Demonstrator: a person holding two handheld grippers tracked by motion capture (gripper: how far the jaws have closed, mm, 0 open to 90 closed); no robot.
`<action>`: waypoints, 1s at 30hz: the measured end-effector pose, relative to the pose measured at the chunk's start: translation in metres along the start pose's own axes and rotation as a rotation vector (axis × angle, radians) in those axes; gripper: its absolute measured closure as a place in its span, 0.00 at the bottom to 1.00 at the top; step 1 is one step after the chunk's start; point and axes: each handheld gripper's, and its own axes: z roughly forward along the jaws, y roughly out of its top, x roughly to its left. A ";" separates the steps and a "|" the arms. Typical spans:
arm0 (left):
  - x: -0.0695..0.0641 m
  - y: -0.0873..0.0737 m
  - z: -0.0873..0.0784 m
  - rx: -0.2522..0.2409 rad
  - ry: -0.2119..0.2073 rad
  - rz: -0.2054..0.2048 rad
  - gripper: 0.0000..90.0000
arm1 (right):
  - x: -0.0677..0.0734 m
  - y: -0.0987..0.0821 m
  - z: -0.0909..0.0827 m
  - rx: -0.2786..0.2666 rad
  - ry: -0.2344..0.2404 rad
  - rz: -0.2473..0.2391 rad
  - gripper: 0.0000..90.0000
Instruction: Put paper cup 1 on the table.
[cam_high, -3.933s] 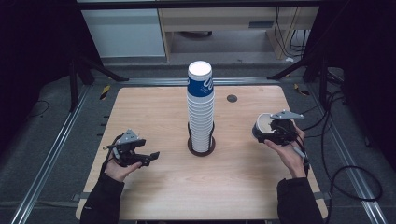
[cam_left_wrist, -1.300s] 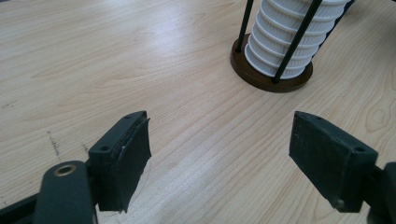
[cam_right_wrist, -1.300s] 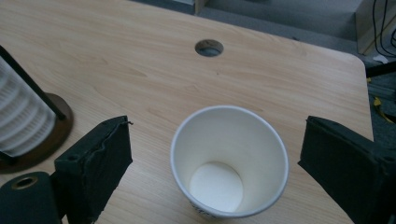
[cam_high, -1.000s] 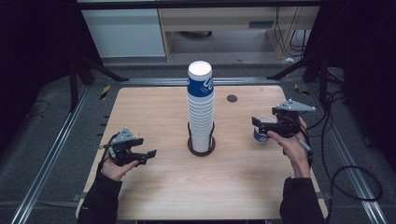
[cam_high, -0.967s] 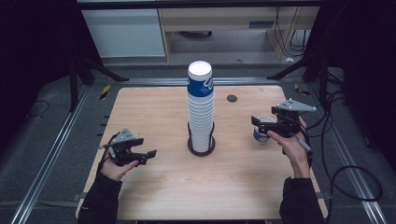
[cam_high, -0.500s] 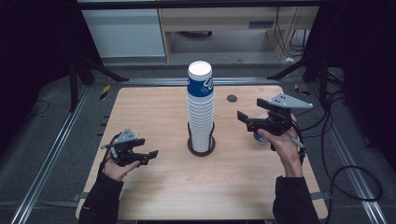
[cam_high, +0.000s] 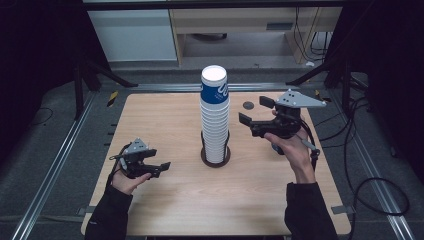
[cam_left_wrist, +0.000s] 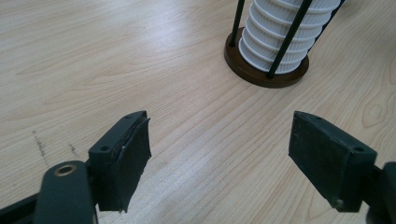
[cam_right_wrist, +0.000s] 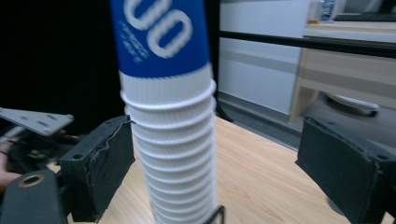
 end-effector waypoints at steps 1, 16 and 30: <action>0.000 0.000 0.000 0.001 -0.001 0.000 0.22 | 0.002 0.002 0.001 -0.003 0.008 0.001 0.12; -0.002 0.000 0.002 0.005 -0.009 0.005 0.22 | 0.025 0.022 0.023 -0.025 0.093 -0.024 0.10; -0.002 0.000 0.002 0.004 -0.012 0.009 0.22 | 0.029 0.030 0.043 0.001 0.078 -0.042 0.09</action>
